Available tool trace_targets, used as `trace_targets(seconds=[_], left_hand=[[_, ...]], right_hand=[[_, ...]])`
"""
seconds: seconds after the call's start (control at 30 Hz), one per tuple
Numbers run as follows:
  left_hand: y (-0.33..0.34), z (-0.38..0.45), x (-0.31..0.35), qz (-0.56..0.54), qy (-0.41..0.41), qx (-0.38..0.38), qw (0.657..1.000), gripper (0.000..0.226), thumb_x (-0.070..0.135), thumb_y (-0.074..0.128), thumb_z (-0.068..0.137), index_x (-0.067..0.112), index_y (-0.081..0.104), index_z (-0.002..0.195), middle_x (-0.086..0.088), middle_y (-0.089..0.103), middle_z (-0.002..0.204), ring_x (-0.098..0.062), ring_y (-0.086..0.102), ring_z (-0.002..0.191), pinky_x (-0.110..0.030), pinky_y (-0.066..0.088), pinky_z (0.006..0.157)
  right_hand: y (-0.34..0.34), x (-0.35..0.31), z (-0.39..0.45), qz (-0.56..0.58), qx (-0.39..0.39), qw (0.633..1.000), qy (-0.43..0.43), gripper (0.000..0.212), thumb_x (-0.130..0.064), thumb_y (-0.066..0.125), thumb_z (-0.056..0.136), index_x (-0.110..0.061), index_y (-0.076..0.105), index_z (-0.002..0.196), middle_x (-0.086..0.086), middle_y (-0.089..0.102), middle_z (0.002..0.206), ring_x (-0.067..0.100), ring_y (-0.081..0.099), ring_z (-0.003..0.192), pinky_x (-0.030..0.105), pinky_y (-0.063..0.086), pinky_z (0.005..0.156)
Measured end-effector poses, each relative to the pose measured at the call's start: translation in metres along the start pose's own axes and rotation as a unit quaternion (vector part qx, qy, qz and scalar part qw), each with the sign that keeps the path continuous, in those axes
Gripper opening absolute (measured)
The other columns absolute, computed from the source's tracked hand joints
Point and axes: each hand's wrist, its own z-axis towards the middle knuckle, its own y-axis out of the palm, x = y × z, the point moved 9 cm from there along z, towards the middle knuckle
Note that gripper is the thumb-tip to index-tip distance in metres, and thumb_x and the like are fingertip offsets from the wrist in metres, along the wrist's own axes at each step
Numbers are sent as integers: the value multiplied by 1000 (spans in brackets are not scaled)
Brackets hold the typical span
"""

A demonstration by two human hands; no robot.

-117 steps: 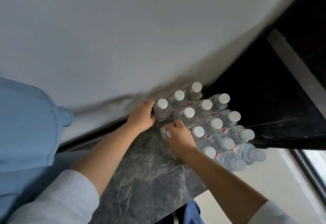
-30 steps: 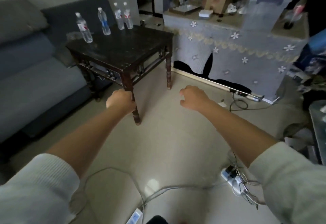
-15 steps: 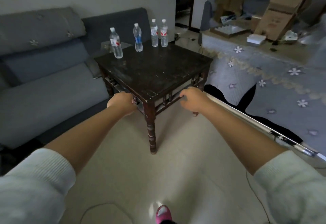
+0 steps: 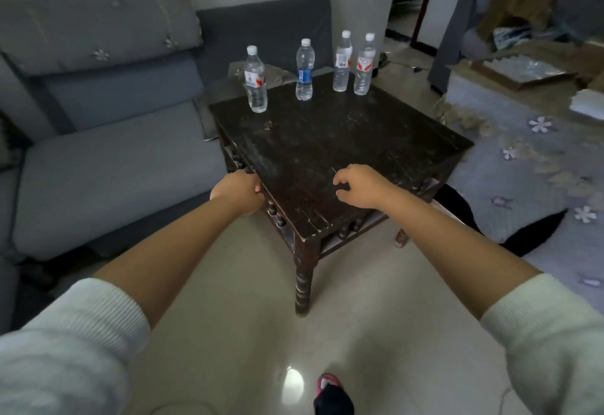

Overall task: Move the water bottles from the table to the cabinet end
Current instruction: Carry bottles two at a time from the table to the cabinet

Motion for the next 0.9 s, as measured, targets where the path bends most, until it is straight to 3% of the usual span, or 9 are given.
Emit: trace_targets(seconds=[0.2, 0.43, 0.7, 0.9], left_hand=[[-19, 57, -51, -13, -62, 12, 998, 33, 18, 46, 92, 6, 57, 121, -20, 52, 128, -37, 50, 119, -42, 44, 97], [-35, 131, -157, -54, -129, 11, 990, 32, 18, 48, 91, 6, 58, 118, -19, 52, 129, -35, 49, 122, -38, 41, 100], [-75, 232, -271, -23, -80, -23, 996, 35, 18, 47, 91, 6, 55, 123, -18, 52, 132, -33, 48, 123, -36, 40, 102], [-97, 307, -315, -1, -20, -41, 999, 36, 19, 48, 92, 8, 54, 125, -18, 51, 131, -33, 48, 123, -37, 39, 103]], right_hand=[[-19, -37, 103, -21, 0, 997, -72, 38, -20, 52, 92, -9, 54, 128, 14, 53, 129, 28, 55, 114, 33, 45, 94], [-16, -117, 224, -63, -9, 989, -133, 36, -21, 53, 91, -11, 55, 126, 13, 52, 127, 29, 53, 115, 39, 47, 96], [-10, -198, 358, -13, -1, 994, -110, 35, -17, 55, 89, -6, 58, 123, 19, 58, 121, 32, 56, 111, 33, 44, 95], [-28, -214, 426, 70, 29, 996, -46, 35, -14, 55, 91, -4, 58, 124, 16, 60, 126, 28, 57, 116, 30, 41, 101]])
